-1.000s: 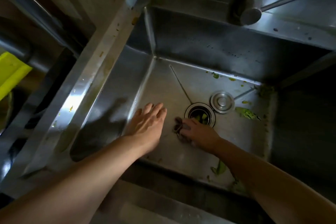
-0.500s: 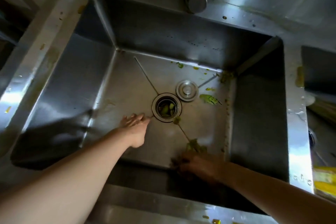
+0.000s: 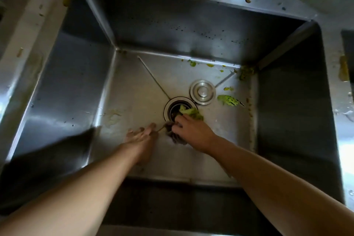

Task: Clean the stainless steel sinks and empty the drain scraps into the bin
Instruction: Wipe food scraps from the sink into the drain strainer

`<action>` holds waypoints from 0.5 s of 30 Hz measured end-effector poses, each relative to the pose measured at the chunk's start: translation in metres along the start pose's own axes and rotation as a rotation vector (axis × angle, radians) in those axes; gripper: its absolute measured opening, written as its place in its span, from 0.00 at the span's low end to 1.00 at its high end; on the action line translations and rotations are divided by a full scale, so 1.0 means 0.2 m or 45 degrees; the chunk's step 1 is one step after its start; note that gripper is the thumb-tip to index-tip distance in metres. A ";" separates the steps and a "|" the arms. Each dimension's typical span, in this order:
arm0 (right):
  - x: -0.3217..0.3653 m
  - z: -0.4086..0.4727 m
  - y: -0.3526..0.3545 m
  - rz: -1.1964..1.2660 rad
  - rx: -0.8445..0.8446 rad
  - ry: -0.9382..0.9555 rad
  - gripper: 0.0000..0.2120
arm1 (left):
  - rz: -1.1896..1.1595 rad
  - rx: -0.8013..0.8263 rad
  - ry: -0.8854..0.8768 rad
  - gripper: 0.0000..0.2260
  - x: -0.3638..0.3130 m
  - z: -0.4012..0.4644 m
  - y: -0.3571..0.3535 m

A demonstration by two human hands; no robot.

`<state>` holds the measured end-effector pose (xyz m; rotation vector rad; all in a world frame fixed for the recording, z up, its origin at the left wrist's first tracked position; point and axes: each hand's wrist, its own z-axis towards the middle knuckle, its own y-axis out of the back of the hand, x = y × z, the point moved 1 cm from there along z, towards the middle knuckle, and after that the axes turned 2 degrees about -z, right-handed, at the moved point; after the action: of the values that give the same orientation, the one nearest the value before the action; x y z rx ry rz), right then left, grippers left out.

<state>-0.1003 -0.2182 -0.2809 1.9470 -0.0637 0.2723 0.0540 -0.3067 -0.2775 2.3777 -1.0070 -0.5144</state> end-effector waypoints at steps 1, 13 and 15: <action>0.01 0.00 0.01 0.040 0.003 -0.036 0.18 | 0.006 0.013 -0.001 0.32 0.00 0.00 0.01; -0.09 -0.57 0.12 0.692 0.001 -1.395 0.17 | 0.134 -0.092 -0.049 0.28 -0.08 0.03 0.18; -0.12 -0.64 0.06 0.483 0.229 -1.469 0.20 | 0.174 -0.078 -0.049 0.28 -0.09 0.06 0.19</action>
<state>-0.1471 -0.1080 -0.2295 2.0164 -1.1898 -0.6508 0.0156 -0.3205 -0.2624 2.2348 -1.1446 -0.5339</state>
